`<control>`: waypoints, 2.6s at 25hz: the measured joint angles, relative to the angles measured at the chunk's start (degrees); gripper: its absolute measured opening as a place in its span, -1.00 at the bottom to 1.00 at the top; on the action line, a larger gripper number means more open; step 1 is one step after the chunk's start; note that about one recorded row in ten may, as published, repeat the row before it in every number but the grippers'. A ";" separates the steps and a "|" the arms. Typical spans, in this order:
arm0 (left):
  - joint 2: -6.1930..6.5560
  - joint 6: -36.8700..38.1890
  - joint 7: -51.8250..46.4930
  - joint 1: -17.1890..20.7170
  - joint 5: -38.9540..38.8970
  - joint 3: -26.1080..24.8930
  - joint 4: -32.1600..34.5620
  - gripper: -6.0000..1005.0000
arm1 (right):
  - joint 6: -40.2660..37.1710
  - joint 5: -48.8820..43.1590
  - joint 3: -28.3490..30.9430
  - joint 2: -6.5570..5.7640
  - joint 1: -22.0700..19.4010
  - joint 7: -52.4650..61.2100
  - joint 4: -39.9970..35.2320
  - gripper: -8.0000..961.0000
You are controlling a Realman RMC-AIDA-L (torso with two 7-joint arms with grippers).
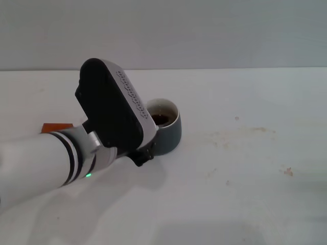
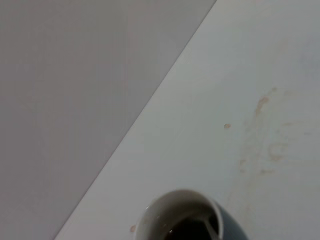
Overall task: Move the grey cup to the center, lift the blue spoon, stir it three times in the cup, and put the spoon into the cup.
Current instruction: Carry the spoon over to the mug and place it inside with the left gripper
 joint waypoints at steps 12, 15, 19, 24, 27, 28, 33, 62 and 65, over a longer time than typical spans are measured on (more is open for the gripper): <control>0.15 -0.59 -0.02 3.36 0.53 -0.83 -1.87 -0.65 | 0.30 -0.33 -0.07 0.00 0.51 0.06 0.00 -0.99; 0.12 0.00 -0.01 3.03 0.54 -2.31 -0.46 -0.65 | 0.31 -0.35 -0.09 0.02 0.53 0.07 0.04 -0.99; 0.10 1.02 0.01 1.70 0.56 -3.86 1.38 -0.65 | 0.32 -0.35 -0.09 0.09 0.55 0.08 0.09 -0.99; 0.01 1.72 0.03 -0.43 0.20 -3.96 2.91 -0.65 | 0.37 -0.35 -0.09 0.09 0.55 0.09 0.14 -0.99; -0.03 1.95 0.03 -0.96 0.08 -3.33 3.07 -0.65 | 0.39 -0.34 -0.09 0.09 0.55 0.09 0.10 -0.99; -0.05 2.02 0.03 -1.19 0.07 -2.94 3.10 -0.65 | 0.40 -0.31 -0.09 0.09 0.55 0.09 0.10 -0.99; -0.09 2.11 0.00 -1.63 -0.03 -1.01 2.73 -0.65 | 0.49 -0.19 -0.09 0.09 0.66 0.09 0.01 -0.99; -0.07 2.36 -0.02 -0.06 0.84 -5.34 3.29 -0.65 | 1.28 0.04 -0.09 -0.07 2.15 0.08 -0.17 -0.99; -0.09 2.42 -0.02 -0.24 0.73 -5.02 3.39 -0.65 | 1.31 0.04 -0.09 -0.09 2.15 0.07 -0.17 -0.99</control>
